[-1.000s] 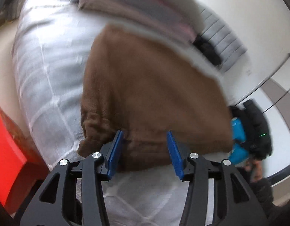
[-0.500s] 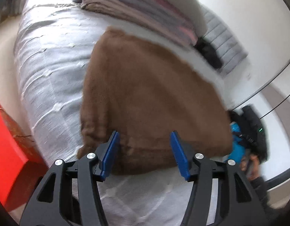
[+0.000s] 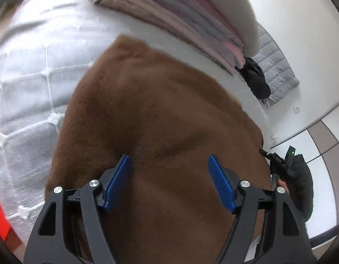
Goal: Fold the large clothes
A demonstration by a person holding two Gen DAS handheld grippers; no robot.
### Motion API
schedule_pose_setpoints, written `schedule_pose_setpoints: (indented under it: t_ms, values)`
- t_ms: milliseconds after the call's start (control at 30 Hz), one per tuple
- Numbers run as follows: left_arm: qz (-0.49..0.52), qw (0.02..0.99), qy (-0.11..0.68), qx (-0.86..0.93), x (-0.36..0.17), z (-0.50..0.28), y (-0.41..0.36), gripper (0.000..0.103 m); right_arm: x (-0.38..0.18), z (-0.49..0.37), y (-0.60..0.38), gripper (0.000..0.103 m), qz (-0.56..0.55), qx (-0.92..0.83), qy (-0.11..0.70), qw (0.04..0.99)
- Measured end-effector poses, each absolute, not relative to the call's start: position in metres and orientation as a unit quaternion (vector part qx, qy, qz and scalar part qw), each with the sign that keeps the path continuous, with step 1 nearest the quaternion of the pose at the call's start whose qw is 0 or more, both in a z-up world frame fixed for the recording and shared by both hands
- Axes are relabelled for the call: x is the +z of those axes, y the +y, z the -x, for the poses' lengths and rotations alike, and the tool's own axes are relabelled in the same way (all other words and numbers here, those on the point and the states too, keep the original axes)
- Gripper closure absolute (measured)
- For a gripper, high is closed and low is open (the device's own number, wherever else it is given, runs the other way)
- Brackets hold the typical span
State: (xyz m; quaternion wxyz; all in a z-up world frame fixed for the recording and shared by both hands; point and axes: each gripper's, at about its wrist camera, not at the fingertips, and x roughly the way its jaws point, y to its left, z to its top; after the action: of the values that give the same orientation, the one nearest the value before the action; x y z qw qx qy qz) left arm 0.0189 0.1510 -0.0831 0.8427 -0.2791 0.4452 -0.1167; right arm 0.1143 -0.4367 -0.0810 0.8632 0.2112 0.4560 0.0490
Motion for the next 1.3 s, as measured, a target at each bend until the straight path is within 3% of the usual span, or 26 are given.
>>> schedule_pose_setpoints:
  t_ms: [167,333,467,767,967,1100,1200,1300]
  values:
    - [0.243,0.853,0.449,-0.105,-0.08,-0.023,0.139,0.031,-0.071,-0.112,-0.436,0.014,-0.205,0.043,0.465,0.86]
    - [0.22,0.871,0.427,-0.102,-0.069,-0.008,0.136,0.03,-0.015,-0.05,-0.403,0.014,-0.205,0.102,0.396,0.889]
    - [0.22,0.889,0.392,-0.088,-0.052,0.021,0.146,0.029,0.008,-0.019,-0.352,0.014,-0.189,0.168,0.402,0.88]
    - [0.365,0.868,0.324,-0.095,-0.045,0.132,0.212,0.016,0.019,0.039,-0.277,0.014,-0.151,0.262,0.406,0.863]
    - [0.416,0.844,0.327,-0.082,-0.062,0.176,0.235,0.016,-0.021,-0.009,-0.351,0.014,-0.199,0.175,0.459,0.848]
    - [0.412,0.843,0.334,-0.091,-0.065,0.178,0.229,0.016,-0.036,-0.029,-0.431,0.014,-0.278,0.086,0.442,0.848]
    - [0.369,0.861,0.341,-0.081,-0.06,0.179,0.214,0.016,-0.037,-0.022,-0.471,0.014,-0.34,0.051,0.418,0.841]
    - [0.255,0.91,0.326,-0.032,-0.043,0.184,0.188,0.016,-0.028,0.003,-0.463,0.014,-0.318,0.066,0.398,0.858]
